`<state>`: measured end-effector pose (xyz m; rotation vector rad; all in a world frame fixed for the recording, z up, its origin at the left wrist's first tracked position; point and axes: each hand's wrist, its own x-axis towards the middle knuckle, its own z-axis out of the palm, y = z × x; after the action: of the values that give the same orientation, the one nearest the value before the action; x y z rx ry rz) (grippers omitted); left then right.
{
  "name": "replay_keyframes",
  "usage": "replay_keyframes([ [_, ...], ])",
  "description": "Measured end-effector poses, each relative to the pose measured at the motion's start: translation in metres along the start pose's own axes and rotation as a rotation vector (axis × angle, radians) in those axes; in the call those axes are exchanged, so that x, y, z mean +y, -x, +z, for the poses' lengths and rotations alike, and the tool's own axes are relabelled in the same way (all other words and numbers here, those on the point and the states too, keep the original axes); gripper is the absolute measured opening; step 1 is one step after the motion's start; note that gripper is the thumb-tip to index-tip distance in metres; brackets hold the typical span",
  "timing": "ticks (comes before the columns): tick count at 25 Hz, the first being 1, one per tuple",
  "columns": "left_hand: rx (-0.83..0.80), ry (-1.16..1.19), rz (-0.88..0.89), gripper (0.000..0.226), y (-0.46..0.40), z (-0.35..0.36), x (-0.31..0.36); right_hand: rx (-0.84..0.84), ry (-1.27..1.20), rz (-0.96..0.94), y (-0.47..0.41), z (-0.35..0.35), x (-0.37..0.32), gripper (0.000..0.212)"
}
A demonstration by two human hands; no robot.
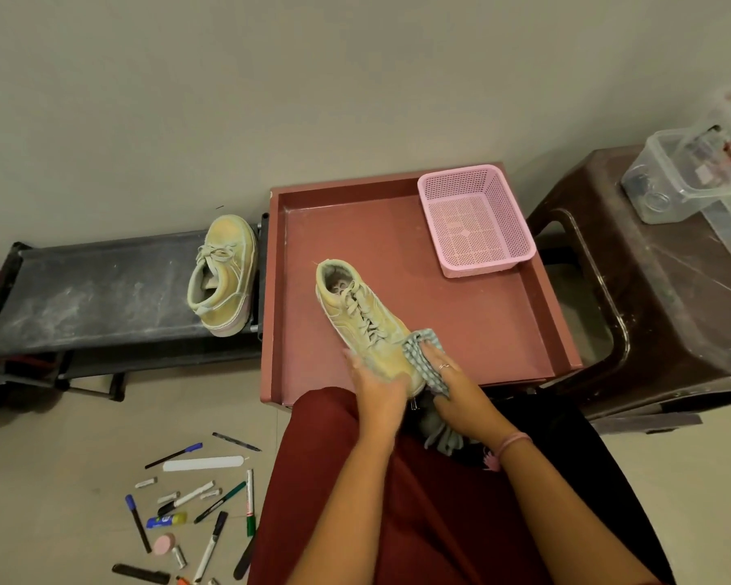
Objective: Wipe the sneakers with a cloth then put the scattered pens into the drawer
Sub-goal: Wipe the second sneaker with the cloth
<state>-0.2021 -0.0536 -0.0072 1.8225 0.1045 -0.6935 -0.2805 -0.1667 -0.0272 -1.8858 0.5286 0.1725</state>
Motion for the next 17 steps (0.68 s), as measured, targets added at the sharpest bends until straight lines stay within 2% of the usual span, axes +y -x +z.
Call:
replay_keyframes([
  [3, -0.04, -0.207, 0.034, 0.118, 0.022, 0.024, -0.015, -0.026, -0.419, 0.109, 0.0, -0.011, -0.004, 0.072],
  [5, -0.004, -0.28, 0.077, 0.128, 0.02, 0.029, -0.018, -0.026, -0.515, 0.172, -0.002, -0.014, -0.001, 0.071],
  [8, 0.071, -0.283, 0.106, 0.137, 0.016, 0.029, -0.021, -0.04, -0.374, 0.188, 0.001, -0.016, -0.003, 0.072],
  [13, 0.208, -0.196, 0.196, 0.117, 0.011, 0.024, -0.027, -0.078, 0.097, 0.066, 0.002, -0.006, -0.014, 0.072],
  [17, 0.237, -0.217, 0.231, 0.111, 0.008, 0.024, -0.033, -0.184, 0.19, 0.067, -0.027, -0.025, -0.033, 0.07],
])
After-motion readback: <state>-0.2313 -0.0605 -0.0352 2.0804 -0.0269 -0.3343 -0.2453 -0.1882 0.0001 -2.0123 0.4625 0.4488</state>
